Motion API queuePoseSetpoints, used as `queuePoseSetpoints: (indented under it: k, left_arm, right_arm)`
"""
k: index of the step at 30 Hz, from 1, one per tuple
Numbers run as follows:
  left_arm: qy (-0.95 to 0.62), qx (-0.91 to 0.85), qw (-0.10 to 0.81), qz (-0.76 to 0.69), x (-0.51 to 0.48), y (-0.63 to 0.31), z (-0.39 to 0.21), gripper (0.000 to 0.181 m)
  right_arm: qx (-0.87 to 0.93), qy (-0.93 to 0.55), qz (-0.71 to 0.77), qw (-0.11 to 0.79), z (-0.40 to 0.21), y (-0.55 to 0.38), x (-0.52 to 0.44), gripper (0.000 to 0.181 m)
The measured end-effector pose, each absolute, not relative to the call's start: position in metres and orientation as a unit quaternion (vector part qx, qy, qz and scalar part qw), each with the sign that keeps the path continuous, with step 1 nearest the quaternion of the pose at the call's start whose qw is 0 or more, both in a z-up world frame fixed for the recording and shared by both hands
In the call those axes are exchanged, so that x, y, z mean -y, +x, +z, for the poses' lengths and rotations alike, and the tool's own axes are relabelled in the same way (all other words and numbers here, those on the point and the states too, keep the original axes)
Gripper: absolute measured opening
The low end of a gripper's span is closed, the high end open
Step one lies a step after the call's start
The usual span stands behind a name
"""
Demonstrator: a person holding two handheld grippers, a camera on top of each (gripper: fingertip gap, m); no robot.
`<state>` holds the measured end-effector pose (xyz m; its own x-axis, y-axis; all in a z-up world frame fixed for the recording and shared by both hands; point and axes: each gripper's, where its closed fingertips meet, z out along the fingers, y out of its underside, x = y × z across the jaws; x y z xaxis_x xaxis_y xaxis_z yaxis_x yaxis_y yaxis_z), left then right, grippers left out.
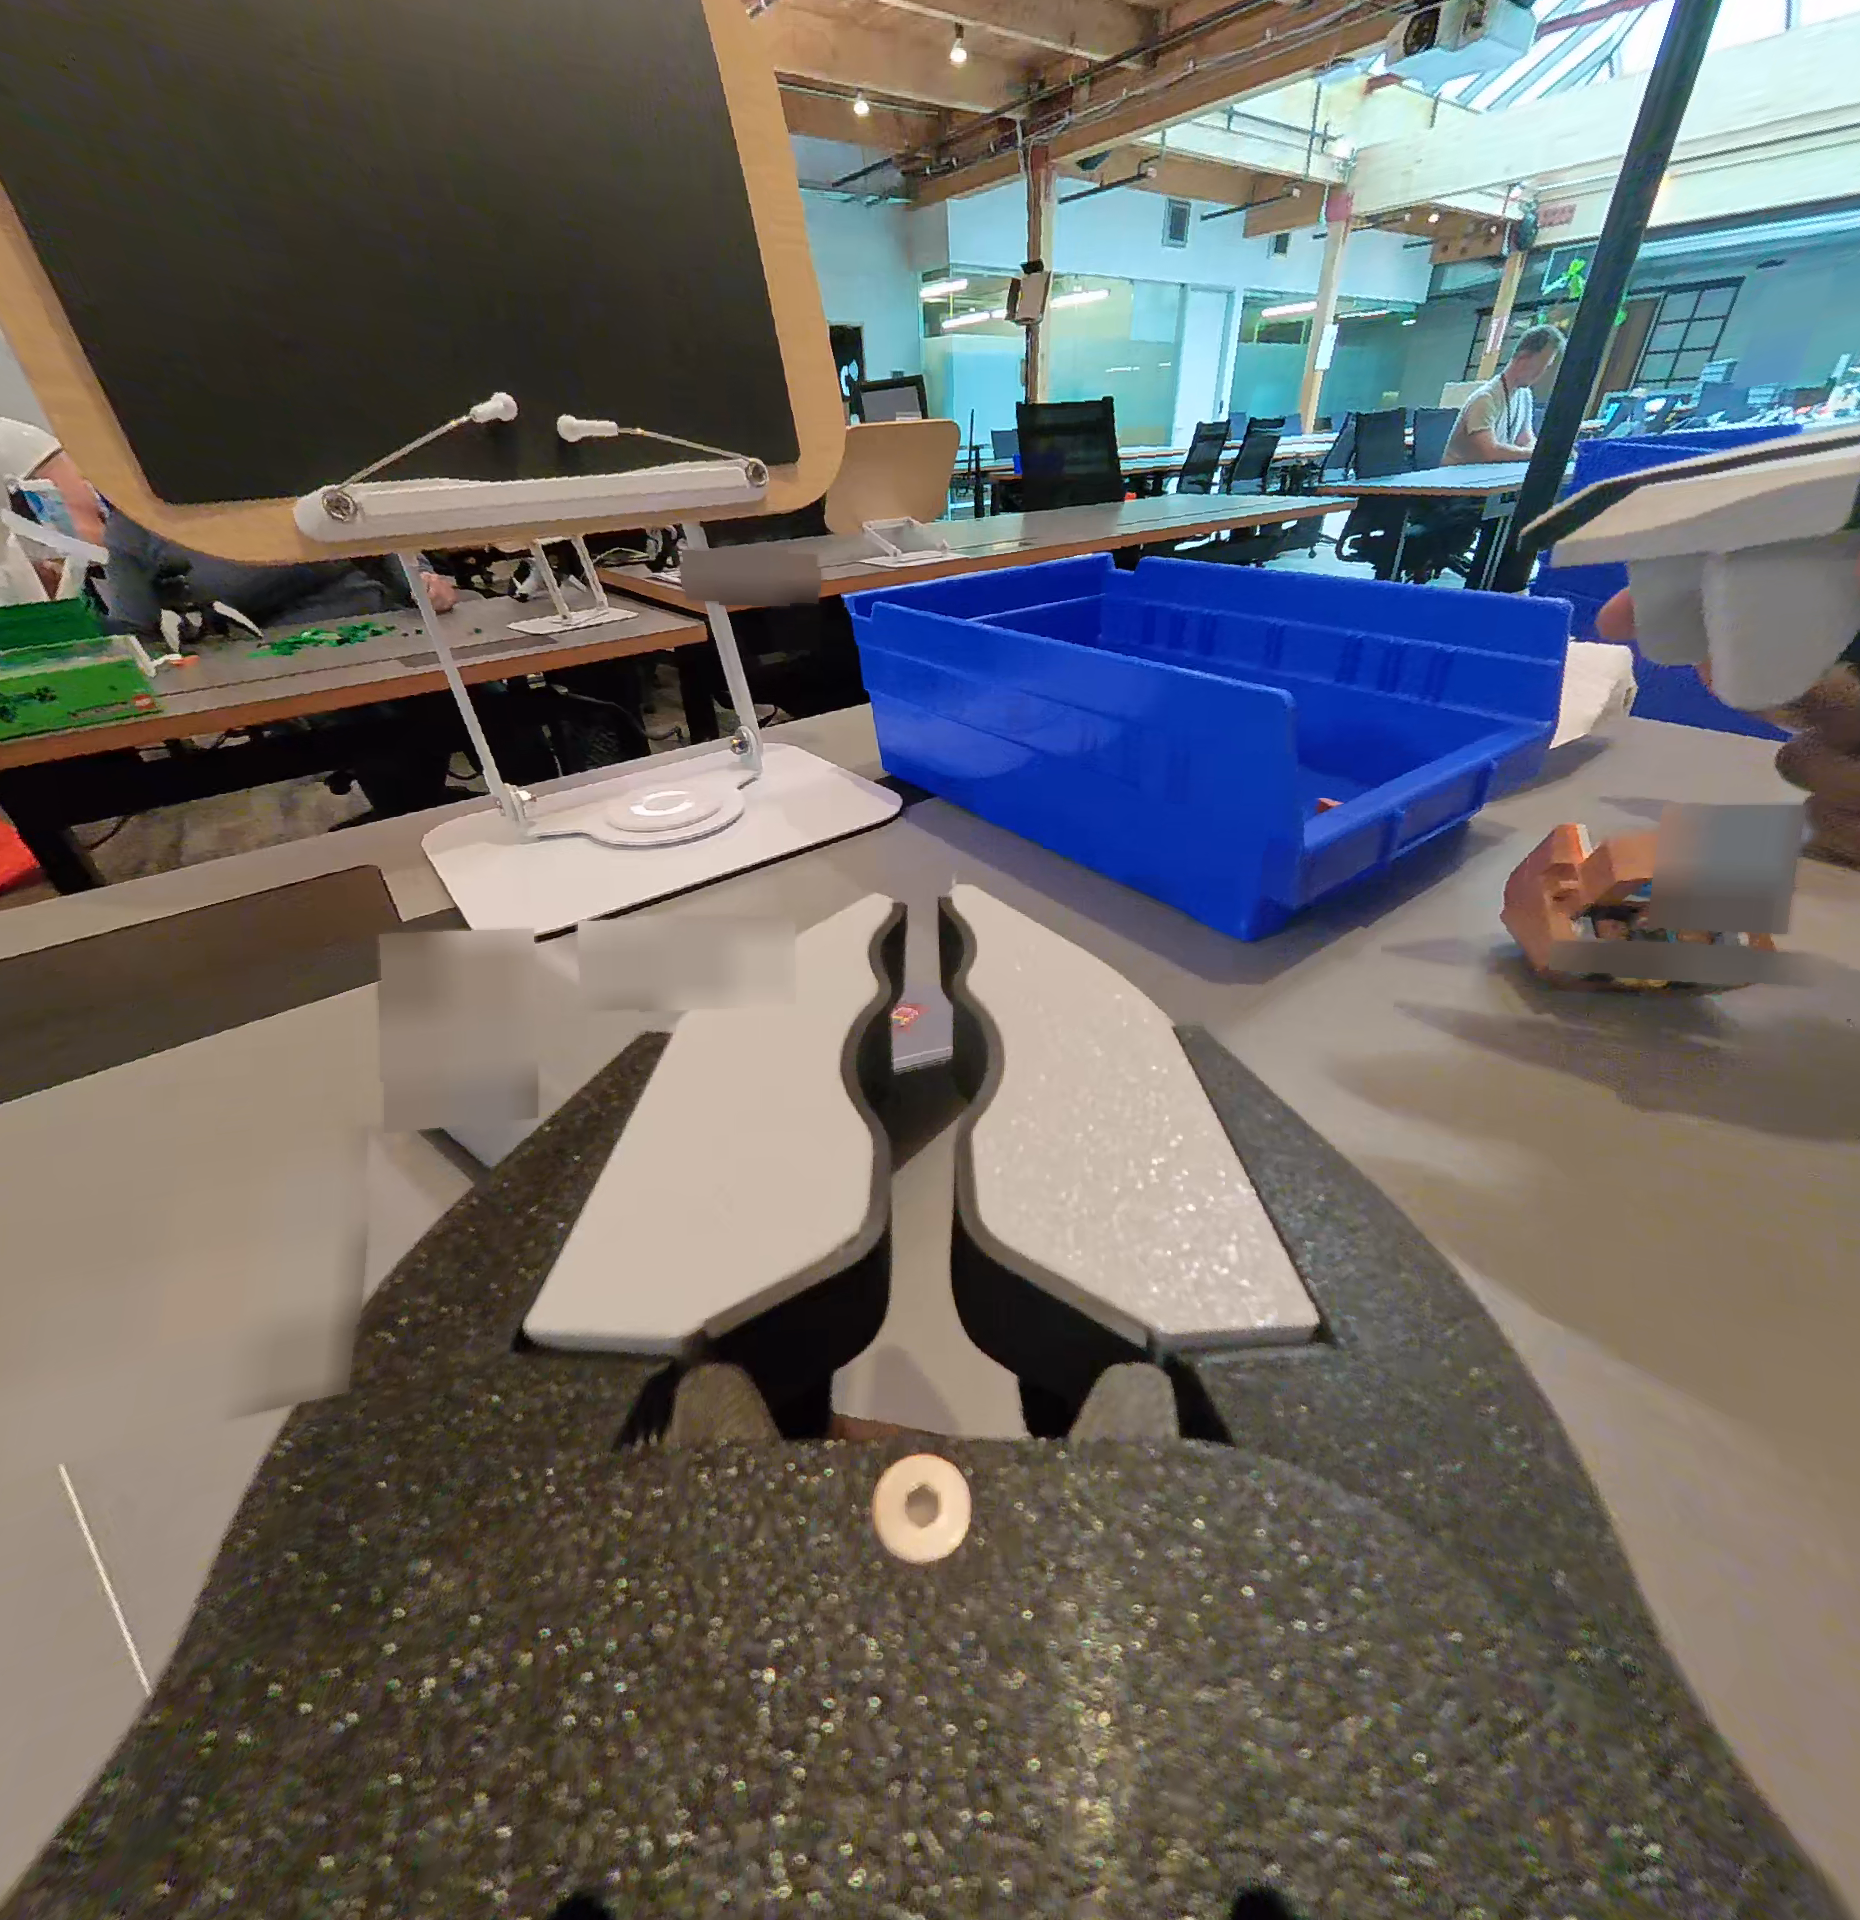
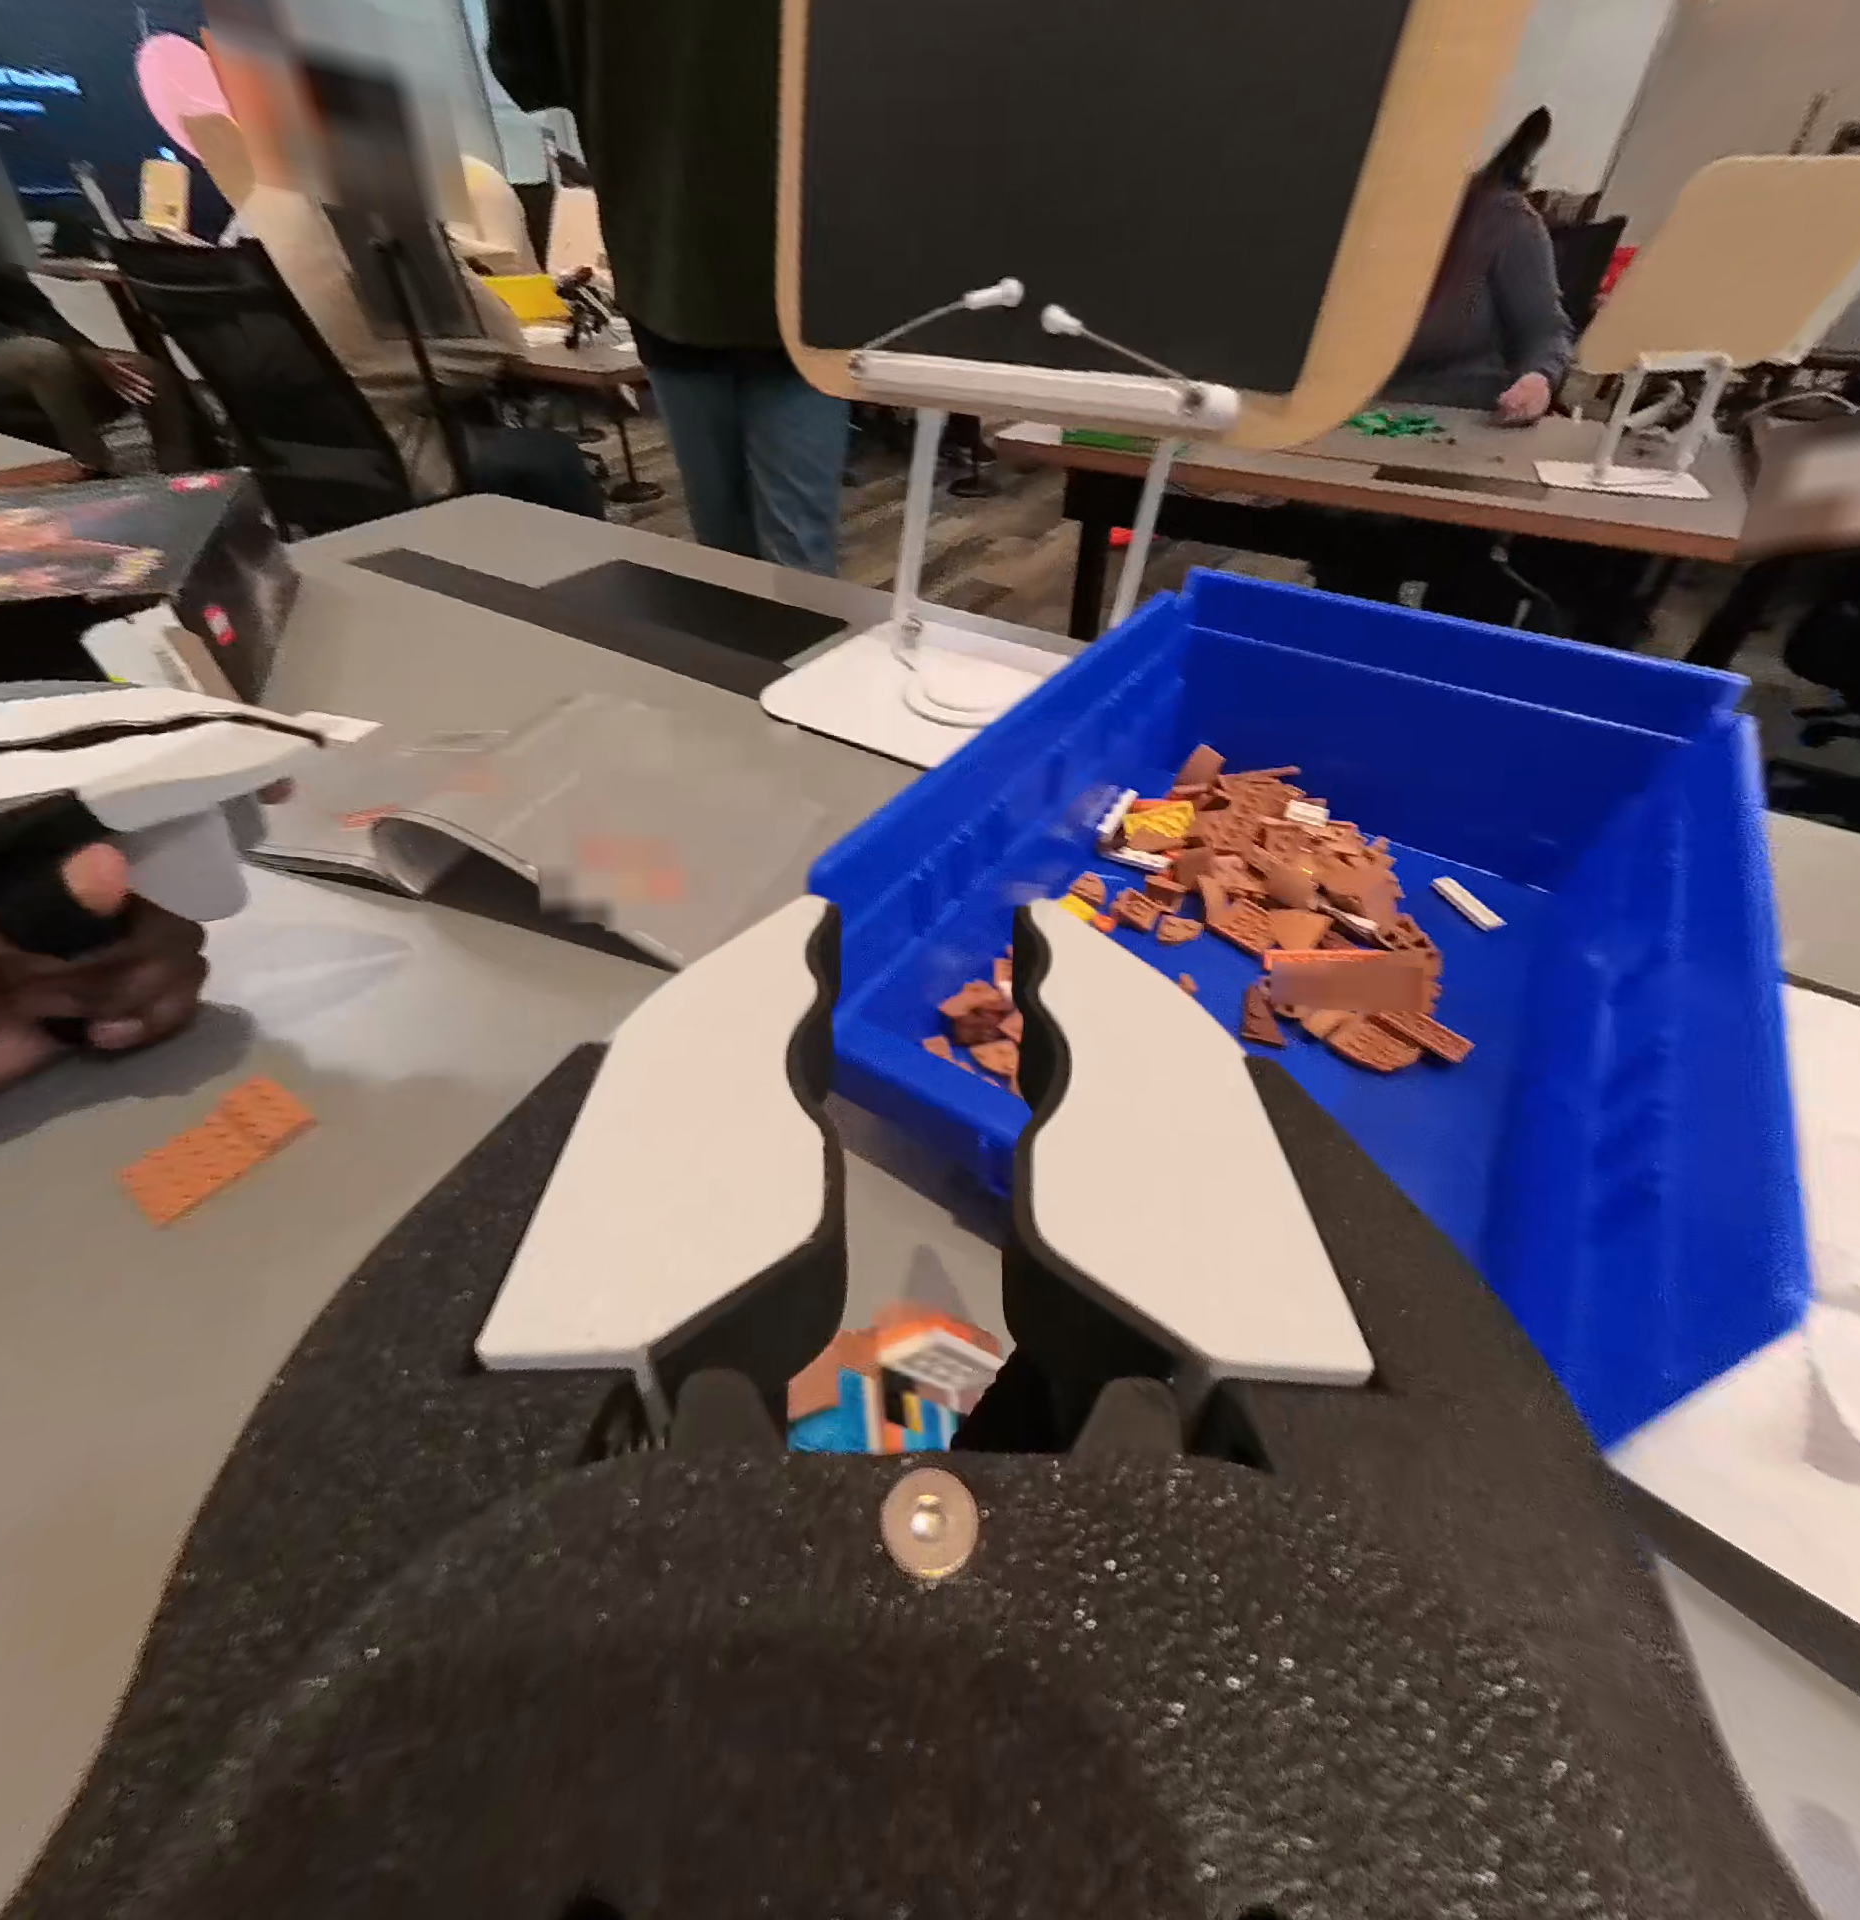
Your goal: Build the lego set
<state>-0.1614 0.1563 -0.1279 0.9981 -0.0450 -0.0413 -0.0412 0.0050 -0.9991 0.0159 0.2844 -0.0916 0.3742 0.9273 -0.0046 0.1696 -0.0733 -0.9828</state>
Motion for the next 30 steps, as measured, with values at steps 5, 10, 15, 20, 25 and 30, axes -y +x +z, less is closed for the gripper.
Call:
queuePoseSetpoints:
  k: [5,10,15,20,25,30]
  left_arm:
    - [-0.709,-0.037,0.705,-0.007,-0.158,-0.159,-0.130,0.006]
    - [-0.708,-0.051,0.704,-0.011,-0.158,-0.154,-0.130,0.007]
    - [-0.708,-0.046,0.705,-0.018,-0.158,-0.155,-0.130,0.008]
    - [-0.708,-0.033,0.705,-0.028,-0.158,-0.159,-0.130,0.008]
    - [-0.706,-0.044,0.706,-0.031,-0.158,-0.156,-0.129,0.009]
    - [-0.687,-0.128,0.715,-0.030,-0.153,-0.124,-0.126,0.009]
  right_arm:
    - [0.411,-0.651,0.350,0.534,-0.095,0.039,-0.308,0.031]
    - [0.426,-0.649,0.364,0.515,-0.107,0.031,-0.299,0.030]
    - [0.447,-0.652,0.344,0.506,-0.120,0.026,-0.295,0.030]
    - [0.433,-0.659,0.355,0.503,-0.119,0.032,-0.301,0.029]
    - [0.441,-0.660,0.347,0.499,-0.124,0.030,-0.301,0.029]
    - [0.451,-0.659,0.347,0.492,-0.129,0.027,-0.296,0.029]
